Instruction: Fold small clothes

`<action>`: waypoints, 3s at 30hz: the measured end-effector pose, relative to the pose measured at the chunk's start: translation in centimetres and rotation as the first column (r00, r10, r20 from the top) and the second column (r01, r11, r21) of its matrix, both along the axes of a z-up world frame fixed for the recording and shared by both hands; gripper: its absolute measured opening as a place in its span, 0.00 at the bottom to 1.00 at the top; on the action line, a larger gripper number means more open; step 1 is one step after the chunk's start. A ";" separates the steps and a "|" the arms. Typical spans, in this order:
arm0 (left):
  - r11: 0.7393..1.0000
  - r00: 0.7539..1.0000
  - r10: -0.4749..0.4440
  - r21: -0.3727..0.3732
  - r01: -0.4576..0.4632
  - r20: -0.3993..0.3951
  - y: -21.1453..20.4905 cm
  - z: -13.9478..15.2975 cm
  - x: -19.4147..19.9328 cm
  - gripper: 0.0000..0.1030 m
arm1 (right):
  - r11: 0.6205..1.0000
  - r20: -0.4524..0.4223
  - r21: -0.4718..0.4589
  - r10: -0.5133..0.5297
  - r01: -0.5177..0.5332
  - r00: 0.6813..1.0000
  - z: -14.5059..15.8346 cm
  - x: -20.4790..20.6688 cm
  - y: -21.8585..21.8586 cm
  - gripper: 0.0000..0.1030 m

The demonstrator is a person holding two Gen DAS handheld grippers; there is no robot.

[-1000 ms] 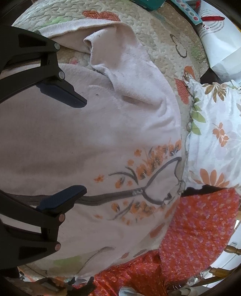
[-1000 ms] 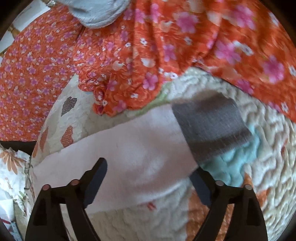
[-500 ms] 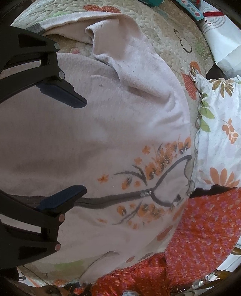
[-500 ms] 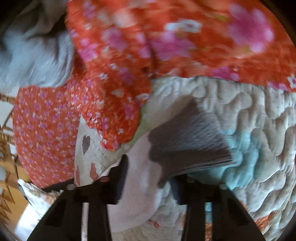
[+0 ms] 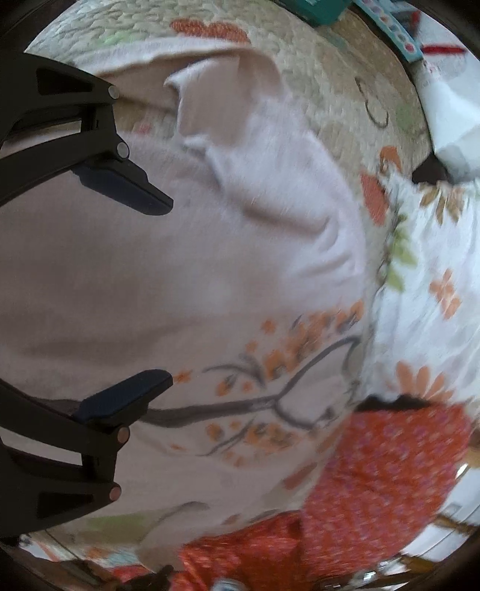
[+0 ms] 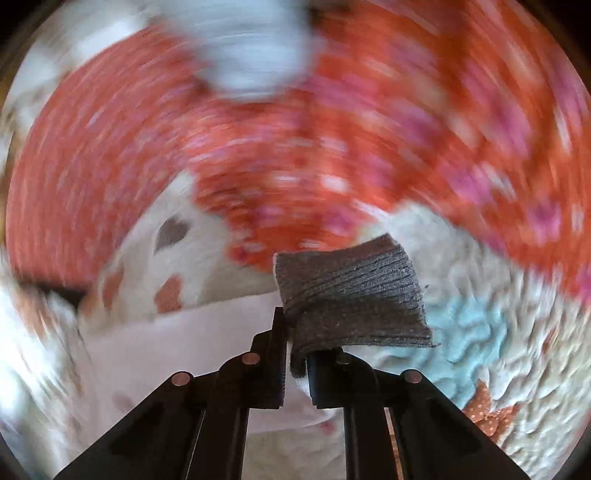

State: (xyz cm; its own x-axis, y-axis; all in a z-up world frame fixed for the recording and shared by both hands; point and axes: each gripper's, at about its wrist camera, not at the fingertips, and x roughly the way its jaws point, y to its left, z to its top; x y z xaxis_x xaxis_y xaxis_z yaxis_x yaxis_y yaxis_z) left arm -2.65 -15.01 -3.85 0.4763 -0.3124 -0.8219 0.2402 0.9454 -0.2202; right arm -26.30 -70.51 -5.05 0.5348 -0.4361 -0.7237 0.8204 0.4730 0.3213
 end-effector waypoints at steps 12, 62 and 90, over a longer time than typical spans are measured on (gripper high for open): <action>0.932 0.938 0.339 -0.163 -0.323 0.075 14.5 6.7 3.5 0.82 | 0.806 -0.058 -0.044 0.588 -0.590 0.807 2.5 20.7 22.6 0.09; 0.675 0.710 0.704 -0.273 -0.685 -0.040 32.7 6.1 2.3 0.83 | 0.074 0.020 0.173 0.997 -0.982 0.079 -3.5 24.0 55.7 0.50; 0.814 0.838 0.544 -0.223 -0.537 -0.035 23.4 5.2 4.6 0.83 | 0.539 0.019 0.011 0.842 -0.842 0.539 6.7 22.0 35.3 0.05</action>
